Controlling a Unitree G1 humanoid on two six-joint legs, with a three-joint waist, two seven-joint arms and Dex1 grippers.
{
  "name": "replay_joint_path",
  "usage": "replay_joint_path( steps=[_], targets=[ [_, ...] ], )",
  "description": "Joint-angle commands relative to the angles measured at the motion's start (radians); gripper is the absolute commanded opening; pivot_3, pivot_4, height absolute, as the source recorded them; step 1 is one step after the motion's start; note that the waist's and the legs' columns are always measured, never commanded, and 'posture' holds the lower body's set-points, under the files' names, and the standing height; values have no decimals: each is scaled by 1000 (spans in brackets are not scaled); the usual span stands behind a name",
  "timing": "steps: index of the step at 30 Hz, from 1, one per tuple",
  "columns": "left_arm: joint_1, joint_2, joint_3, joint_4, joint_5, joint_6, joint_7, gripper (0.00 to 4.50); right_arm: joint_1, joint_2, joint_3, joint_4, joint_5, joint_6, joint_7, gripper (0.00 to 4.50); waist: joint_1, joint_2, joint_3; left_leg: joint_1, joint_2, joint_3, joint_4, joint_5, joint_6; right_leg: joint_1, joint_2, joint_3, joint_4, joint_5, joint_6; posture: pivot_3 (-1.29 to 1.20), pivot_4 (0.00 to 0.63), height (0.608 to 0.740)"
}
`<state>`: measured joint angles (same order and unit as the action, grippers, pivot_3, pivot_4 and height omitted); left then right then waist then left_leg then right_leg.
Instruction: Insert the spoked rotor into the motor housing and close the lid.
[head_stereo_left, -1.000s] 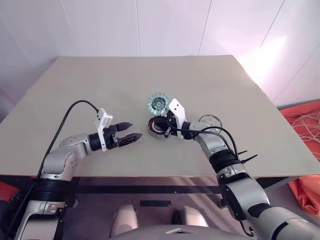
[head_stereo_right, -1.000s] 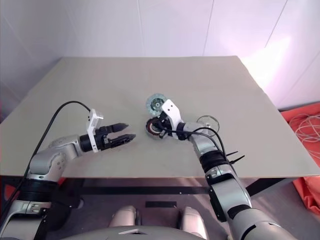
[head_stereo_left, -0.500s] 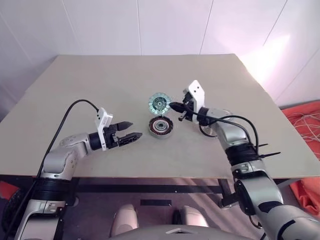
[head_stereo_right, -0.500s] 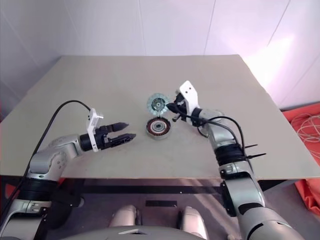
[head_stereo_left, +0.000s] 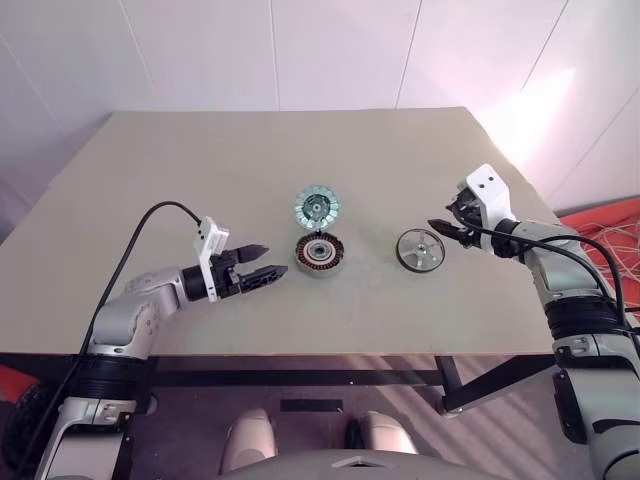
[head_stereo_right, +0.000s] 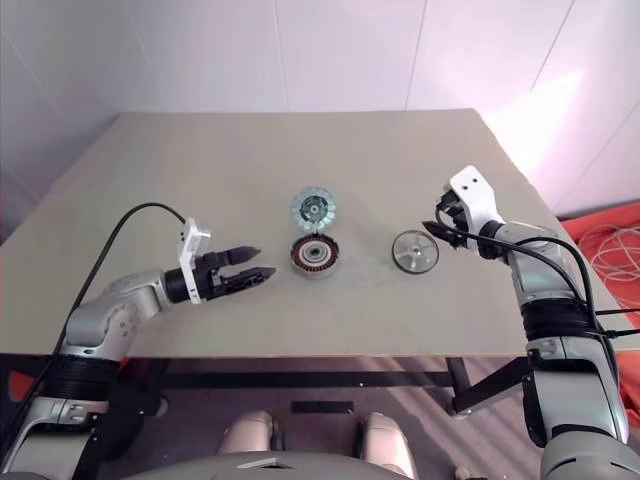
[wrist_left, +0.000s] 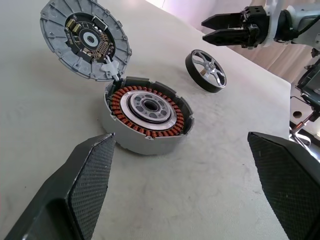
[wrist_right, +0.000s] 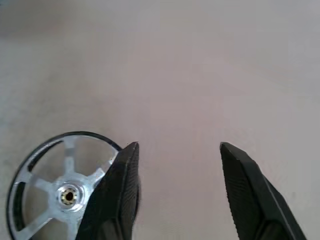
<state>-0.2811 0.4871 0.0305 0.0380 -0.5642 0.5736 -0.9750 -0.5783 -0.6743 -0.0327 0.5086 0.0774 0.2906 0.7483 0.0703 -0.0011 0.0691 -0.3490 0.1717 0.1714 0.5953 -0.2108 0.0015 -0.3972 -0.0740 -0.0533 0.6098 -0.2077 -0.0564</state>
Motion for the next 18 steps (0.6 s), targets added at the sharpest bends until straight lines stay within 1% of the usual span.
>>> replay_joint_path(
  steps=[1, 7, 11, 15, 18],
  targets=[
    [-27, 1, 3, -3, 2, -15, -11, 4500, -38, -18, -65, 26, 32, 30, -24, 2921, 1, 0, 0, 0, 0, 0, 0, 0, 0, 0, 0, 0, 0, 0, 0, 0, 0, 740],
    [-17, 8, 9, -10, 2, -13, -11, 4500, -26, -28, -160, 82, 144, 183, 44, 2921, 6, 0, 0, -1, 0, 0, 0, -1, 2, 0, 0, 0, 0, 0, 0, 0, 0, 740],
    [-9, 10, 13, -20, 0, -11, -7, 4500, -14, -35, -221, 88, 240, 304, 128, 2921, 10, 1, 0, -1, 0, 1, 1, -1, 2, 0, 0, 0, 0, 0, 0, 0, 0, 740],
    [-2, 14, 17, -26, -2, -9, -4, 4500, 7, -68, -274, 149, 307, 380, 213, 2921, 21, 1, 0, -1, 0, 1, 1, -1, 2, 0, 0, 0, 0, 0, 0, 0, 0, 740],
    [2, 14, 18, -30, -3, -7, -2, 4500, 22, -78, -283, 168, 327, 402, 243, 2921, 28, 1, 0, -1, 0, 1, 1, -1, 2, 0, 0, 0, 0, 0, 0, 0, 0, 740]
  ],
)
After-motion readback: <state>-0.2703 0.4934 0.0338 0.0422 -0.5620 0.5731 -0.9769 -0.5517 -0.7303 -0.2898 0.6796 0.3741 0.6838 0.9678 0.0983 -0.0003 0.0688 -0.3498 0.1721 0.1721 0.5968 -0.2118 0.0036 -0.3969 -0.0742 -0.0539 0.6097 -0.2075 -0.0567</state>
